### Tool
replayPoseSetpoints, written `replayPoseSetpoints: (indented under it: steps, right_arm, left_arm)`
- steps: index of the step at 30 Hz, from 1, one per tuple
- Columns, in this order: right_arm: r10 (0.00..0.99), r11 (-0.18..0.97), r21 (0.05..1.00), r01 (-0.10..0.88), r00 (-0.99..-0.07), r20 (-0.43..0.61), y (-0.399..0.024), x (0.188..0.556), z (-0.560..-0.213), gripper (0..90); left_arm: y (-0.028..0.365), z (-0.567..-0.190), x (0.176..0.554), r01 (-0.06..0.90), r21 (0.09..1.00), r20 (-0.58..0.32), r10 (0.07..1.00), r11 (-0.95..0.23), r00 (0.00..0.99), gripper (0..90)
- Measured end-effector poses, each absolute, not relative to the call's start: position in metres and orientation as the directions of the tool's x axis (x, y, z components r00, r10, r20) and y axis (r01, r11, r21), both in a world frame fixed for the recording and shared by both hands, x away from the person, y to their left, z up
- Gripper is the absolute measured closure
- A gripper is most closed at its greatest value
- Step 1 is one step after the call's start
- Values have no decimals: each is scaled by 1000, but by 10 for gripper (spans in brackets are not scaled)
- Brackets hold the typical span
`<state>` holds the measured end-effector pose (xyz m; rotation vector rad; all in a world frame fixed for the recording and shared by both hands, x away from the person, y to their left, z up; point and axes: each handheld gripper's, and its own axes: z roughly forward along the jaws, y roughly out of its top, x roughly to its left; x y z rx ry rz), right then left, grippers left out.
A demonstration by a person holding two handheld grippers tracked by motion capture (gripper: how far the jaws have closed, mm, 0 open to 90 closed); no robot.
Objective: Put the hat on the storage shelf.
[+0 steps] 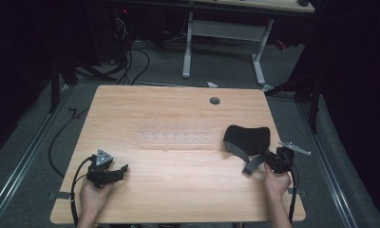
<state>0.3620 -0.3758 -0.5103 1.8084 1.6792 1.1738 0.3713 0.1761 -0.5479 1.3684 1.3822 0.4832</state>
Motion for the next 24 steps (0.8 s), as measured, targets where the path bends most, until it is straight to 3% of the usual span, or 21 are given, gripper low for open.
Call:
replayPoseSetpoints:
  steps: [24]
  right_arm:
    - [952, -149, 787, 599, -128, 278, -374, 341, -499, 864]
  left_arm:
    - [175, -548, 371, 452, 854, -397, 885, 258, 243, 293]
